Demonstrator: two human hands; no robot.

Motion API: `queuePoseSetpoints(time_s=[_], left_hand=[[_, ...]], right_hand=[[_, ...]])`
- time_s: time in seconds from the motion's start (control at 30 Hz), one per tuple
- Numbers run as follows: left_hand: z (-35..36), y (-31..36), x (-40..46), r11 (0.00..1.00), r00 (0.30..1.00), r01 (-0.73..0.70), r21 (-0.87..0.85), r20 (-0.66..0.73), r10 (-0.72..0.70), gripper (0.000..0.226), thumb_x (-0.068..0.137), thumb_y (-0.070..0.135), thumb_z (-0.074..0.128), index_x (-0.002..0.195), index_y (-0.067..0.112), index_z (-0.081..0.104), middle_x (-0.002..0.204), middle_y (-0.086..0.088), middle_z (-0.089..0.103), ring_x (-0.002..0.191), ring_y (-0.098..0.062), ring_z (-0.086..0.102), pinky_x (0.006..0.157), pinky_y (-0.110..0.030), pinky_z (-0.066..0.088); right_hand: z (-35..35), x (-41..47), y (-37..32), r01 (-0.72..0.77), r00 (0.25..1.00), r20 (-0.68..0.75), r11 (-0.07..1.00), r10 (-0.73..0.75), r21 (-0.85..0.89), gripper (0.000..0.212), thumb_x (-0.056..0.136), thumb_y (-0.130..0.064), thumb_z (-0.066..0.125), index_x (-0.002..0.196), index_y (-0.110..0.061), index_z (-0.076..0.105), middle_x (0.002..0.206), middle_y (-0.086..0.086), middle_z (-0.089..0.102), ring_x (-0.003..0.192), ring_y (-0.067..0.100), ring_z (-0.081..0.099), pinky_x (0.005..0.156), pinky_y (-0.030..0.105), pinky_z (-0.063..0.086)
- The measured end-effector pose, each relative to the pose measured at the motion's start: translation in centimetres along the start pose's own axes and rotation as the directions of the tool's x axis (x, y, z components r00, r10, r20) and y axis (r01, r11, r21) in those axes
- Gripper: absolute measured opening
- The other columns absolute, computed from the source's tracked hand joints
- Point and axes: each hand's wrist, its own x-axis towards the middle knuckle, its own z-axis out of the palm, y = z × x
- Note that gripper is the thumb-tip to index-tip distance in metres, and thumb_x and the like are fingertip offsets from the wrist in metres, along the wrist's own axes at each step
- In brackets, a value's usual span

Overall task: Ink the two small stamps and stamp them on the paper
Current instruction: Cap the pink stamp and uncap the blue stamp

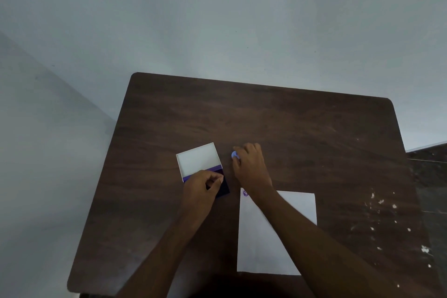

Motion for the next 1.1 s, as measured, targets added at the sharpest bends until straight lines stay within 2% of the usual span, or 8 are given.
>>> queuePoseSetpoints(time_s=[0.13,0.23,0.3,0.4,0.5,0.83,0.93,1.1], left_hand=[[-0.4,-0.2,0.1,0.999,1.0,0.014,-0.036,-0.011,-0.015,0.016,0.09,0.035,0.06,0.099,0.025,0.069,0.102,0.007,0.069,0.088,-0.005,0.06,0.075,-0.011,0.044],[-0.7,0.4,0.4,0.99,0.999,0.023,-0.136,-0.029,-0.028,0.021,0.091,0.042,0.056,0.103,0.029,0.067,0.104,0.011,0.069,0.093,-0.006,0.061,0.076,-0.016,0.048],[-1.0,1.3,0.5,0.977,0.998,0.04,-0.21,-0.039,-0.049,0.032,0.091,0.048,0.052,0.117,0.032,0.063,0.113,0.021,0.061,0.095,0.001,0.057,0.079,-0.012,0.044],[-1.3,2.5,0.5,0.967,0.998,-0.01,-0.254,-0.061,-0.006,0.039,0.091,0.045,0.053,0.127,0.031,0.058,0.105,0.028,0.051,0.087,0.017,0.053,0.07,0.002,0.035],[-1.4,3.4,0.5,0.969,0.997,-0.069,-0.236,-0.046,0.06,0.035,0.089,0.038,0.059,0.123,0.029,0.06,0.097,0.027,0.05,0.085,0.038,0.041,0.068,0.013,0.026],[-1.8,4.0,-0.2,0.982,0.997,-0.08,-0.173,-0.025,0.077,0.037,0.086,0.039,0.065,0.119,0.025,0.063,0.117,0.004,0.068,0.093,0.0,0.057,0.087,-0.008,0.039],[-1.9,4.2,-0.4,0.975,0.997,-0.079,-0.207,-0.024,0.076,0.038,0.086,0.037,0.066,0.121,0.022,0.064,0.116,0.002,0.07,0.105,-0.011,0.063,0.1,-0.028,0.047],[-2.2,4.6,-0.5,0.979,0.995,-0.09,-0.183,-0.068,0.078,0.031,0.085,0.035,0.067,0.115,0.026,0.066,0.099,0.018,0.06,0.079,0.018,0.055,0.073,0.01,0.032]], right_hand=[[-1.5,-0.5,-1.0,-0.125,0.982,-0.106,0.963,0.154,0.24,0.022,0.086,-0.017,0.067,0.103,-0.004,0.069,0.1,0.01,0.069,0.09,0.015,0.056,0.078,0.024,0.039],[-3.0,-1.4,-1.8,-0.235,0.951,-0.052,0.821,0.306,0.52,0.015,0.082,-0.018,0.072,0.096,-0.012,0.073,0.086,-0.005,0.069,0.073,-0.001,0.058,0.075,0.02,0.049],[-3.9,-2.0,-2.1,-0.385,0.886,0.088,0.618,0.455,0.685,0.016,0.08,-0.022,0.074,0.096,-0.021,0.074,0.084,-0.011,0.071,0.072,0.003,0.067,0.071,0.017,0.055],[-4.7,-2.6,-2.6,-0.535,0.754,0.41,0.117,0.514,0.837,0.01,0.079,-0.016,0.075,0.087,-0.02,0.077,0.084,0.005,0.077,0.077,0.019,0.073,0.069,0.028,0.06],[-5.3,-3.0,-2.6,-0.542,0.738,0.525,-0.09,0.424,0.836,0.016,0.081,-0.009,0.071,0.095,-0.003,0.074,0.095,0.022,0.073,0.087,0.035,0.068,0.087,0.045,0.056],[-5.9,-3.7,-2.1,-0.532,0.785,0.572,-0.216,0.237,0.819,0.023,0.085,-0.013,0.068,0.107,-0.007,0.07,0.104,0.015,0.073,0.093,0.03,0.071,0.073,0.029,0.059],[-6.1,-3.6,-2.0,-0.53,0.801,0.563,-0.194,0.205,0.825,0.023,0.085,-0.012,0.067,0.108,-0.007,0.07,0.106,0.014,0.072,0.096,0.03,0.071,0.074,0.029,0.058],[-6.3,-3.7,-2.0,-0.519,0.819,0.548,-0.189,0.167,0.834,0.025,0.085,-0.009,0.066,0.109,-0.001,0.068,0.109,0.02,0.071,0.098,0.032,0.069,0.081,0.032,0.059]])
